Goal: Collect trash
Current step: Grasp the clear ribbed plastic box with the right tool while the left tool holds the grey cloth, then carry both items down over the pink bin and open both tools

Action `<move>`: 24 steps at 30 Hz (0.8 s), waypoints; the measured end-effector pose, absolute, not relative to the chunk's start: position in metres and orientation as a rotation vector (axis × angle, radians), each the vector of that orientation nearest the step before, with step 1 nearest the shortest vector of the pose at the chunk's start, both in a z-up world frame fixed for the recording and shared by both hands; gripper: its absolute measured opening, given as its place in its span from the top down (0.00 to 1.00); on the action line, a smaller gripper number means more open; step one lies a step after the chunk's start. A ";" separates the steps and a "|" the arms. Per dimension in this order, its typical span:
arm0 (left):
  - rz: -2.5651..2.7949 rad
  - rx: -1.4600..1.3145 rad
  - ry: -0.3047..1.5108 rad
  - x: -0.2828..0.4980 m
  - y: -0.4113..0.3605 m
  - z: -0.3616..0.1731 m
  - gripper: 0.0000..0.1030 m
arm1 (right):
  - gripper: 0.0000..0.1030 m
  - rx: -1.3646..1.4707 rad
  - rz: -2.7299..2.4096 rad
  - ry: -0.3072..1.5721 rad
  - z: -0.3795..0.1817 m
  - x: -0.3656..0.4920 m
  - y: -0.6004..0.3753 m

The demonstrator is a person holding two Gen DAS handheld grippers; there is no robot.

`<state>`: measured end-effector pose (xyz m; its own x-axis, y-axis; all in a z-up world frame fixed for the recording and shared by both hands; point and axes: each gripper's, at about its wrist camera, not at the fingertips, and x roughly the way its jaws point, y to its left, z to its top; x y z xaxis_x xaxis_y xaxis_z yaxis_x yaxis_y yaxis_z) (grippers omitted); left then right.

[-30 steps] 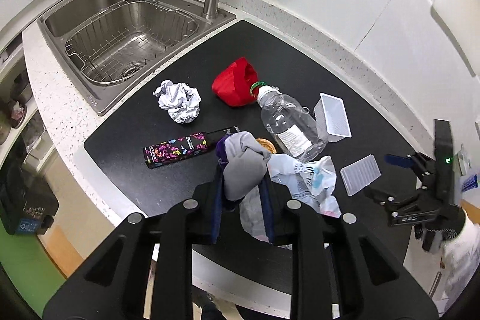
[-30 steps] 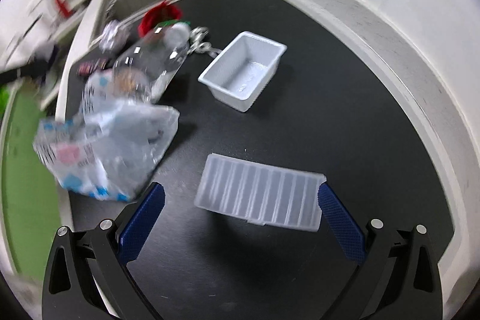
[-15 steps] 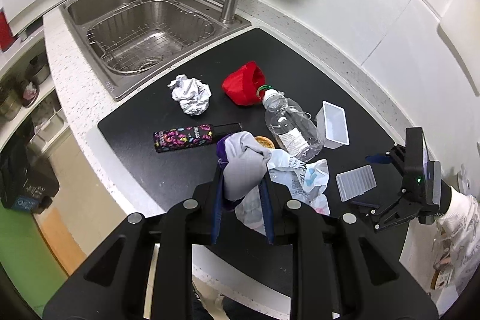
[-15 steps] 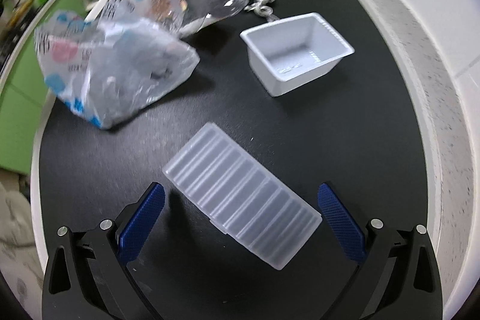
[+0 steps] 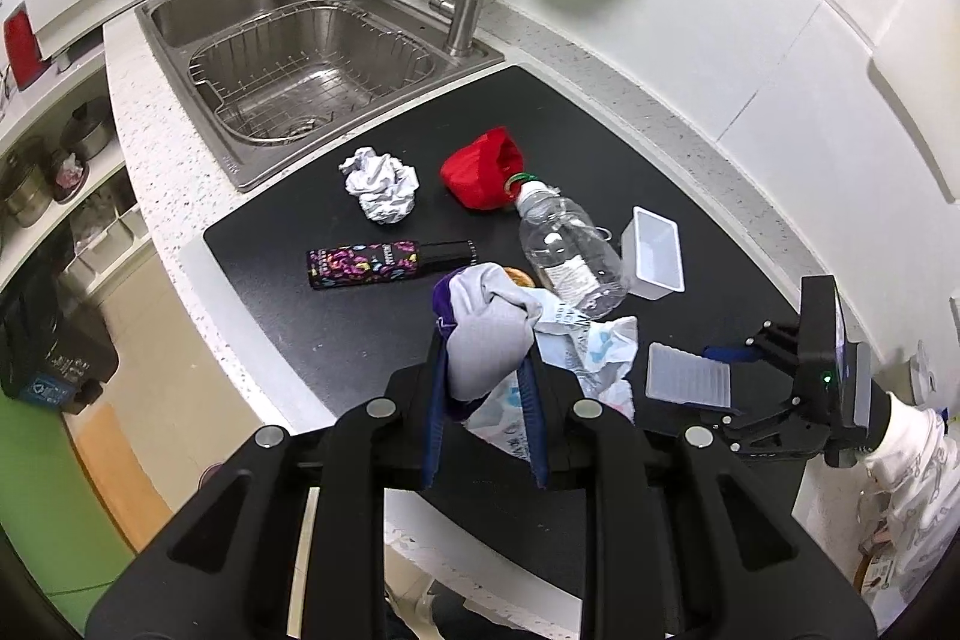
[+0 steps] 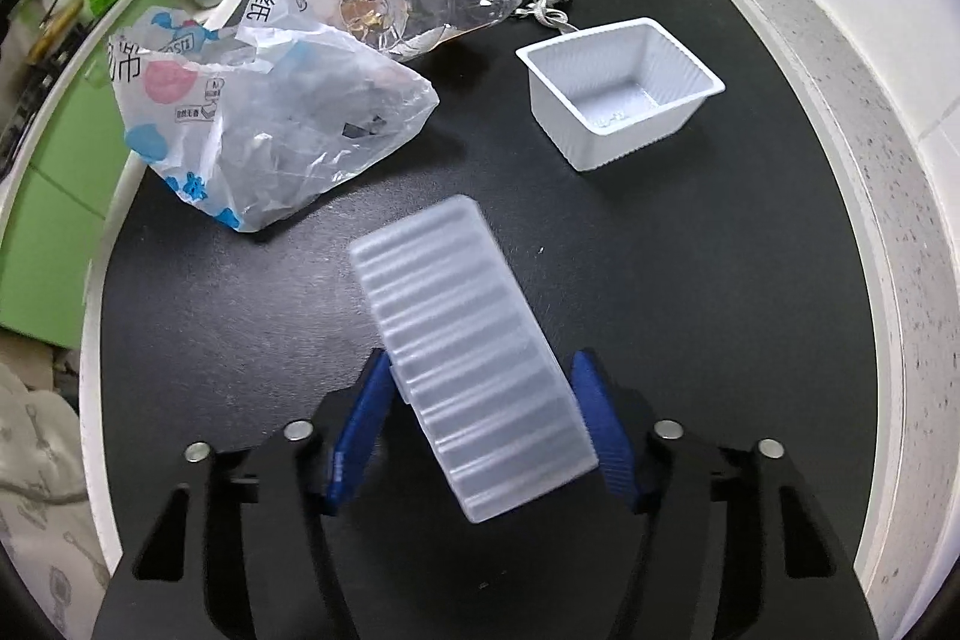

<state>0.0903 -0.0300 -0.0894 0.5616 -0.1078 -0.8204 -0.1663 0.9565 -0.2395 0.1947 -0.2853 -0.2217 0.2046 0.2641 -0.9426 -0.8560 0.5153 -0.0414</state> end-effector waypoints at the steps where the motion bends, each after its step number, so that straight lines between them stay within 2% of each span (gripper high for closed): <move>1: 0.031 -0.304 0.976 0.090 -0.031 -0.088 0.78 | 0.46 -0.649 0.850 1.098 -0.221 0.193 -0.286; 5: 0.014 -0.294 0.972 0.086 -0.034 -0.085 0.78 | 0.50 -0.584 0.788 1.118 -0.220 0.180 -0.283; 13: -0.025 -0.293 0.967 0.074 -0.032 -0.082 0.78 | 0.51 -0.402 0.661 1.113 -0.198 0.166 -0.297; 20: -0.042 -0.296 0.961 0.055 -0.017 -0.077 0.78 | 0.51 -0.313 0.650 0.996 -0.137 0.136 -0.284; 24: -0.019 -0.305 0.949 0.031 0.006 -0.073 0.78 | 0.51 -0.309 0.718 0.915 -0.103 0.111 -0.235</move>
<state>0.0314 0.0062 -0.0734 0.5853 -0.1491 -0.7970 -0.1175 0.9570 -0.2654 0.1105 -0.2351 -0.1026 0.4016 0.4319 -0.8076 -0.6817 0.7298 0.0512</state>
